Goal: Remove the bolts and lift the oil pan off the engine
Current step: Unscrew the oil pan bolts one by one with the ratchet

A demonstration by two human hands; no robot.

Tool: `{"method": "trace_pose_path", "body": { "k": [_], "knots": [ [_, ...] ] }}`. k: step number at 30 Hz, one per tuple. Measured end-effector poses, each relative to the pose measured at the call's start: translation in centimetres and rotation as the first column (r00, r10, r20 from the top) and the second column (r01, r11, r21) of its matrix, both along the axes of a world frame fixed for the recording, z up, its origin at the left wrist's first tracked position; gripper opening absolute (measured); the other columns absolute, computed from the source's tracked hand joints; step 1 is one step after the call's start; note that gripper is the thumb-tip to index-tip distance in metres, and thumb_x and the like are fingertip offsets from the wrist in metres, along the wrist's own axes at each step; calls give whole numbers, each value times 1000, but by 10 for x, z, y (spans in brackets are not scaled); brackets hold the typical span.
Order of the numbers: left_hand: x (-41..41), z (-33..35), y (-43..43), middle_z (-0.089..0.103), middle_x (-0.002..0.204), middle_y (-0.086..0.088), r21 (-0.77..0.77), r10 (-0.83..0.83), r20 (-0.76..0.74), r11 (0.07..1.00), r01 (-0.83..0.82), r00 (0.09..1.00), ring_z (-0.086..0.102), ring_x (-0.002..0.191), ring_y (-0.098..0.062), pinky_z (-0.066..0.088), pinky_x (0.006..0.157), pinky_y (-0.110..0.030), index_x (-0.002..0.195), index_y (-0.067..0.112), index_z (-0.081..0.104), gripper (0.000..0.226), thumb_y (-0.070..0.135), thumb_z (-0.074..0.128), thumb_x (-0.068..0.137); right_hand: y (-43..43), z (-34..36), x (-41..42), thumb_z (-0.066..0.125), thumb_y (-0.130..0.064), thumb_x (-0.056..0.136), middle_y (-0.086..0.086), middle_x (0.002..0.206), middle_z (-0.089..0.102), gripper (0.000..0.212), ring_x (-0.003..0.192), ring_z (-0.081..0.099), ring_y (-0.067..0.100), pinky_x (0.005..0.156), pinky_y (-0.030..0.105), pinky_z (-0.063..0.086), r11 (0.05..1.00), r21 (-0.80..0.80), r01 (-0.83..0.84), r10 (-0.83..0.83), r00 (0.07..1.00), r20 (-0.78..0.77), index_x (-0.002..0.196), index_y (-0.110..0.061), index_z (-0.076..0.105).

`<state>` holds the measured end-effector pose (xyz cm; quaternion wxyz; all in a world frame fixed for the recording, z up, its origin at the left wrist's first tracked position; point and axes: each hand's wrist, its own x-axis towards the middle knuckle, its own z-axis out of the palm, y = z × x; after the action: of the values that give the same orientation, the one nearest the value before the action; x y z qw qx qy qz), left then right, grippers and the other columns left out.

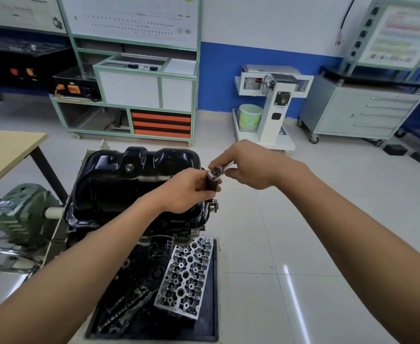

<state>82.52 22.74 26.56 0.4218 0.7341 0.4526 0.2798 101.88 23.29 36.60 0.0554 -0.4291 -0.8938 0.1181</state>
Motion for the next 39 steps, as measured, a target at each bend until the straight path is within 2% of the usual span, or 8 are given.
{"method": "trace_pose_path", "body": {
  "k": [4,10,14,17,24,28,34,39],
  "knots": [
    [-1,-7,2,78,101,-1,63,105,35,992,-107,994,74,97,-13,57,99,-40,107,11,70,16,6,72,93,-2,-6,-1,67,-23,92,-2,89,75,21,69,57,10,68,31,50,992,81,92,-92,996,-2,111,-23,76],
    [6,-14,0,76,82,3,238,238,54,940,-244,970,73,78,-19,60,79,-46,91,29,73,15,25,86,82,-16,-14,-3,78,-48,80,3,79,75,39,70,69,14,72,35,58,981,-95,168,-175,982,-75,103,-17,76],
    [7,-13,2,70,75,7,283,289,-4,918,-276,957,65,70,-13,57,71,-37,85,27,70,22,34,89,76,-11,-9,0,71,-23,88,8,87,74,14,71,60,19,66,31,51,992,-5,127,-127,992,-14,99,-19,80],
    [7,-9,1,71,81,8,204,164,-39,967,-152,986,67,77,-9,58,79,-33,84,32,68,21,25,88,79,-3,-7,-1,60,-6,91,5,99,72,36,80,59,21,75,39,55,984,111,136,-143,988,50,108,-33,77],
    [3,-7,1,76,103,9,86,36,-19,996,-35,999,71,100,-2,53,85,-13,113,11,71,24,5,75,90,5,-15,-9,61,-6,90,-2,107,72,30,105,60,25,85,35,49,963,261,60,-100,985,143,105,-27,76],
    [8,-10,-4,76,92,3,172,132,-8,977,-129,991,73,88,-10,57,82,-23,105,13,72,23,11,83,84,-3,-11,-8,66,-23,90,1,117,67,44,106,61,27,76,33,47,958,269,98,-160,962,219,133,-32,62],
    [18,-14,-10,62,69,-13,297,297,10,911,-287,955,47,59,-19,50,59,-52,78,8,58,30,25,82,75,-21,-10,-22,69,-40,82,1,50,66,33,53,69,14,55,30,53,961,-106,254,-247,966,80,73,-9,62],
    [14,-9,-11,67,79,-3,251,226,2,943,-219,974,58,69,-18,53,70,-45,93,13,66,30,23,89,76,-22,-1,-28,73,-32,79,3,69,65,19,69,66,26,54,29,47,979,25,202,-203,964,169,85,-14,73]
  ]
}}
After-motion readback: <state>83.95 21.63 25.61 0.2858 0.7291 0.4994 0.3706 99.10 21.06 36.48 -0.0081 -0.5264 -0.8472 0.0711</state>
